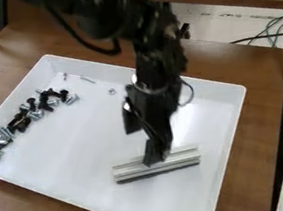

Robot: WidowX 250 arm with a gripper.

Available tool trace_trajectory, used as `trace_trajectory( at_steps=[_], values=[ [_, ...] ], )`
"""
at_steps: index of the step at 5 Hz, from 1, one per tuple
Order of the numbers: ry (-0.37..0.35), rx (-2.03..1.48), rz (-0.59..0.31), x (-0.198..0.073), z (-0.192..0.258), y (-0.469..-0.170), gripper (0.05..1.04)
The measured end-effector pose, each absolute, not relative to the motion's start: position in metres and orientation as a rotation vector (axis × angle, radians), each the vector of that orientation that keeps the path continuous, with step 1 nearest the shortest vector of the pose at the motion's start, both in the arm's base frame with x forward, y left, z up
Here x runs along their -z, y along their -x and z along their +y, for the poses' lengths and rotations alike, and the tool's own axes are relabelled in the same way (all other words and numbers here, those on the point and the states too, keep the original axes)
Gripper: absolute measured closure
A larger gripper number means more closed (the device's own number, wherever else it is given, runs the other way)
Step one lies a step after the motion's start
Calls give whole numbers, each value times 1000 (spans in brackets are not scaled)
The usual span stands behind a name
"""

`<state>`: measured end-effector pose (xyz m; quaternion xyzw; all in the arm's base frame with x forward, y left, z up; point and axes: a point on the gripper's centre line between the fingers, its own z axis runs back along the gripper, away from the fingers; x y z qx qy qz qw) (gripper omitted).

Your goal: Sweep into pile

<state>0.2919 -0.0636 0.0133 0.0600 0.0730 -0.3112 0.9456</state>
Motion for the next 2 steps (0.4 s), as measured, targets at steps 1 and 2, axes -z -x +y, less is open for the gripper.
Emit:
trace_trajectory(
  at_steps=[1,2],
  values=[
    [-132,356,207,-20,-12,-294,84],
    [-82,130,197,-13,34,-289,85]
  ],
)
